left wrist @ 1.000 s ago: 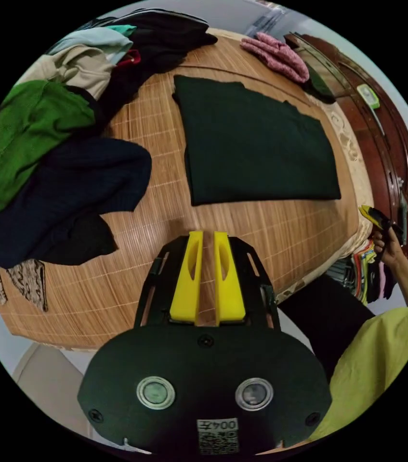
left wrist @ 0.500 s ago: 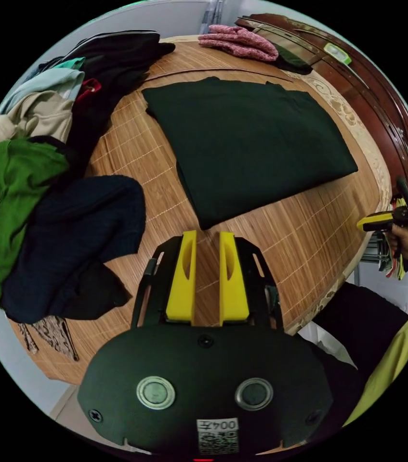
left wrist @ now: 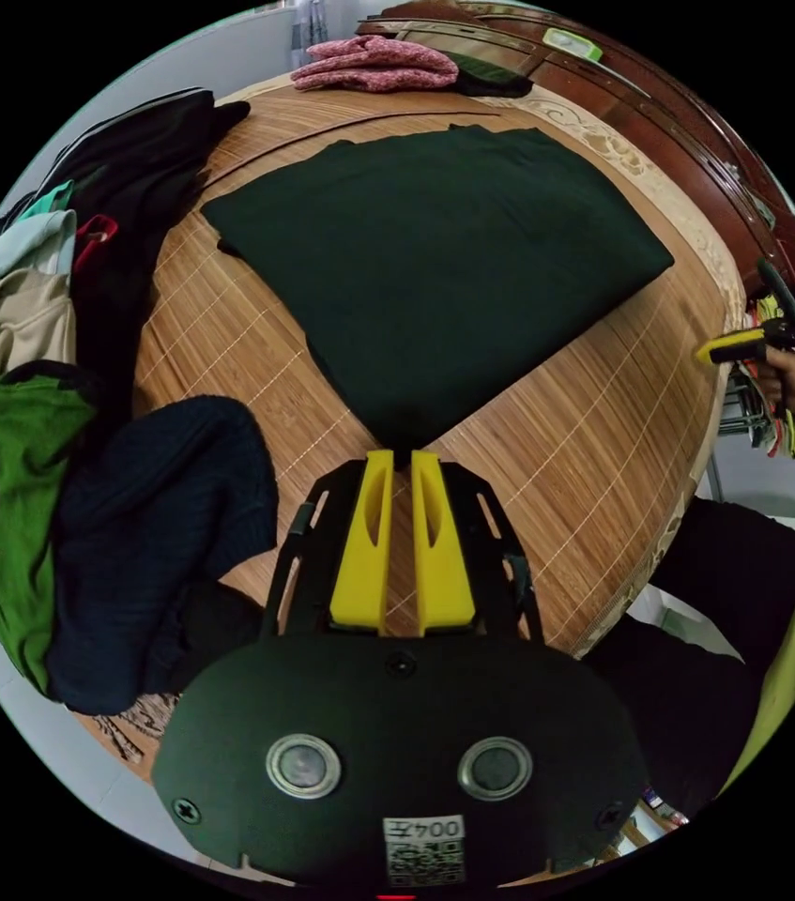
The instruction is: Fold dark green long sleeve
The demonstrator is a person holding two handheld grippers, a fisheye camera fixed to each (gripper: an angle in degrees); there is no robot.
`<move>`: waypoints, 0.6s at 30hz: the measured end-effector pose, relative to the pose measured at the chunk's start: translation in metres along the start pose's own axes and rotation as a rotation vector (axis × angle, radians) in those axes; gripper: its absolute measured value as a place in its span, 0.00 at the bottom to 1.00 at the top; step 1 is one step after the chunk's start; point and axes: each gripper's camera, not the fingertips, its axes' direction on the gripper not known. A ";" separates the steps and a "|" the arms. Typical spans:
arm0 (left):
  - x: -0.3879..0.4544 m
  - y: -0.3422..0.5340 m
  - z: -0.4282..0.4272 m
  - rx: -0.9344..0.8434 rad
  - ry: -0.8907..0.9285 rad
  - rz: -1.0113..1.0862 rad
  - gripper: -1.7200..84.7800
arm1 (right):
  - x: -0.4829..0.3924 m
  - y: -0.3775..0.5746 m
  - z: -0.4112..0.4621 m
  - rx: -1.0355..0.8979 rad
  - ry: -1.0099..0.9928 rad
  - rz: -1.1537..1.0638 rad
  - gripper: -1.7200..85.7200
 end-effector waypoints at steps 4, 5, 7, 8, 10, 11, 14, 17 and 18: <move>0.001 -0.008 -0.002 -0.034 0.024 0.014 0.05 | 0.052 -0.010 -0.047 0.154 0.079 0.039 0.09; 0.003 -0.011 -0.002 -0.048 0.018 0.019 0.05 | 0.058 -0.012 -0.052 0.163 0.083 0.030 0.09; 0.006 -0.015 -0.003 -0.062 0.009 0.015 0.05 | 0.082 -0.023 -0.067 0.170 0.097 -0.015 0.09; 0.009 -0.017 -0.003 -0.068 0.003 0.010 0.05 | 0.086 -0.025 -0.070 0.170 0.102 -0.033 0.09; 0.012 -0.019 -0.003 -0.072 -0.004 -0.002 0.05 | 0.098 -0.035 -0.080 0.165 0.119 -0.121 0.10; 0.014 -0.020 -0.004 -0.074 -0.004 -0.014 0.05 | 0.101 -0.037 -0.083 0.163 0.123 -0.146 0.10; 0.018 -0.024 -0.003 -0.082 -0.006 -0.037 0.05 | 0.113 -0.045 -0.093 0.139 0.153 -0.262 0.11; 0.024 -0.028 -0.003 -0.100 -0.024 -0.034 0.05 | 0.132 -0.049 -0.103 0.104 0.164 -0.351 0.10; 0.027 -0.031 -0.003 -0.106 -0.031 -0.028 0.05 | 0.143 -0.050 -0.108 0.096 0.146 -0.376 0.10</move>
